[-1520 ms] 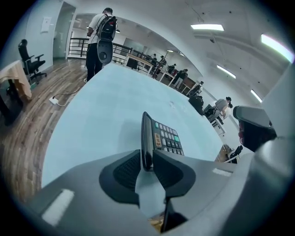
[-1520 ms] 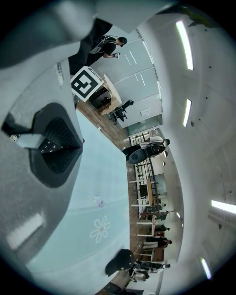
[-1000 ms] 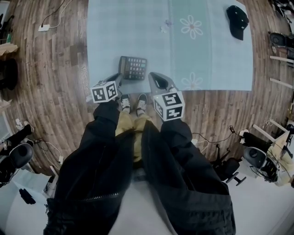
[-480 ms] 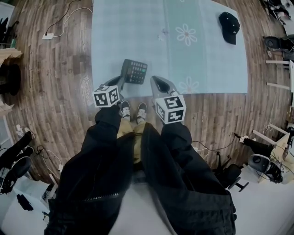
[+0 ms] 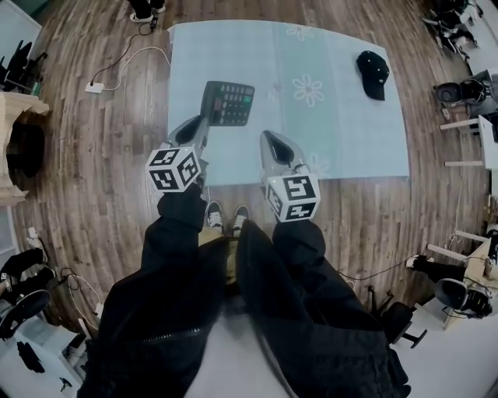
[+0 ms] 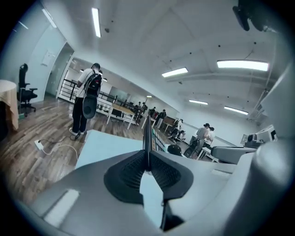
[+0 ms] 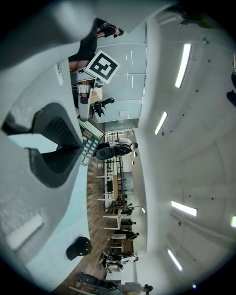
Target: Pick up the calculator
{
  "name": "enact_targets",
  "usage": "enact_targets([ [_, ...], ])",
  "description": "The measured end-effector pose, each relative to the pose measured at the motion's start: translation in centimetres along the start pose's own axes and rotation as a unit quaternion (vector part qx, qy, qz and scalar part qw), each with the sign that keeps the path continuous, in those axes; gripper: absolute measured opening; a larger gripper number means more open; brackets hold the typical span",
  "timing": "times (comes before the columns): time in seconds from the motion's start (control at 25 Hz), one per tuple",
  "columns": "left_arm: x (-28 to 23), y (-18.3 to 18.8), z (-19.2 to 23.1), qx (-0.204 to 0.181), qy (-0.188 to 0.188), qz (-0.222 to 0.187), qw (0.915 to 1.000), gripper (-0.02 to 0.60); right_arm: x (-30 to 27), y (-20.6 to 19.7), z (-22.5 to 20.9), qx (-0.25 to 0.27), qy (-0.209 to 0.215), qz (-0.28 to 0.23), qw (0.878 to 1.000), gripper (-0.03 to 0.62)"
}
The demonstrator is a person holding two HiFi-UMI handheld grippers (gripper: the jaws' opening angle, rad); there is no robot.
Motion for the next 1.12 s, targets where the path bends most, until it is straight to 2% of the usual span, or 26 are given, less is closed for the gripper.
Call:
enact_targets([
  [0.24, 3.2, 8.2, -3.1, -0.049, -0.013, -0.102, 0.9934, 0.038, 1.1, 7.4, 1.3, 0.037, 0.004, -0.083, 0.996, 0.002],
  [0.52, 7.8, 13.8, -5.9, -0.09, -0.013, -0.186, 0.9784, 0.038, 2.6, 13.7, 3.2, 0.066, -0.008, -0.167, 0.984, 0.002],
  [1.12, 11.3, 19.0, -10.0, -0.137, -0.025, -0.275, 0.9513, 0.038, 4.6, 19.6, 3.3, 0.095, -0.023, -0.258, 0.961, 0.0],
])
Point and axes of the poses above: the fingertips, and each gripper's own axes: x backward along the fingers, z to its left, y out of its top, the point moved 6 cm from there along x, backward along the fingers, and after that the axes turned 4 degrees about x, right-handed, at the moved point
